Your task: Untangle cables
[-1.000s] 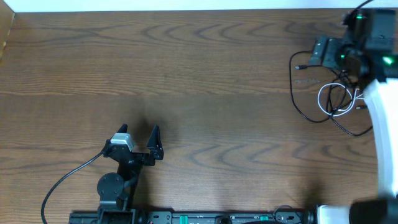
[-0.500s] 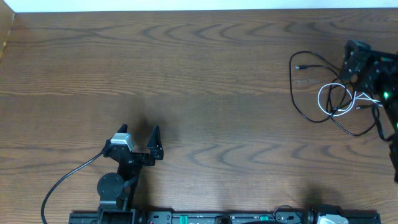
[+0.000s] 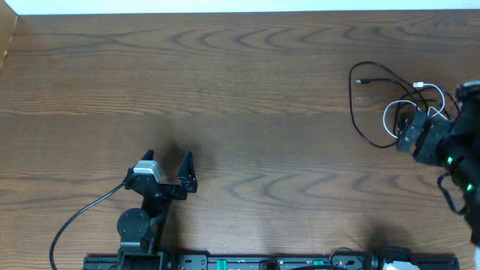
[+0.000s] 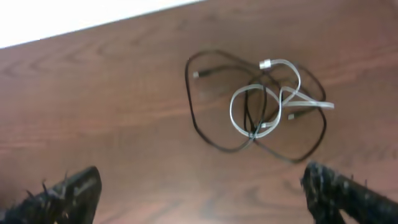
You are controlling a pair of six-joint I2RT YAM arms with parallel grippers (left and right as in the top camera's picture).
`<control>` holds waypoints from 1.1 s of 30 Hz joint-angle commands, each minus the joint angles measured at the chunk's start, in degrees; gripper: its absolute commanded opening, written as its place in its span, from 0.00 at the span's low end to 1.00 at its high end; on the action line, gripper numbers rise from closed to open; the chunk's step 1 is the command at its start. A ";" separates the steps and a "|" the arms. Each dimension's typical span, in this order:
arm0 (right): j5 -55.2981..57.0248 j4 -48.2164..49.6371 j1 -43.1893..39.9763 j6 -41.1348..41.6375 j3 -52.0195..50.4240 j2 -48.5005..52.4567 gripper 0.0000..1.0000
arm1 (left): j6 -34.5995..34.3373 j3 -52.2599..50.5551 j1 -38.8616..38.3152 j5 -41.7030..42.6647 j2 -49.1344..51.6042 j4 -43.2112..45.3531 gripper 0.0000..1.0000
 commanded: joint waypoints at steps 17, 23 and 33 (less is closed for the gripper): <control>0.72 15.50 -0.39 0.20 -46.53 -40.85 0.99 | -0.11 -0.72 -0.22 0.96 -0.04 -2.45 0.98; 0.72 16.46 -0.39 0.20 -52.04 -49.96 0.99 | -0.11 -0.72 -0.22 0.96 -0.02 -2.45 0.98; 0.72 30.62 -0.39 0.20 -60.50 -53.18 0.99 | -0.11 -0.72 -0.22 0.96 -0.02 -2.45 0.98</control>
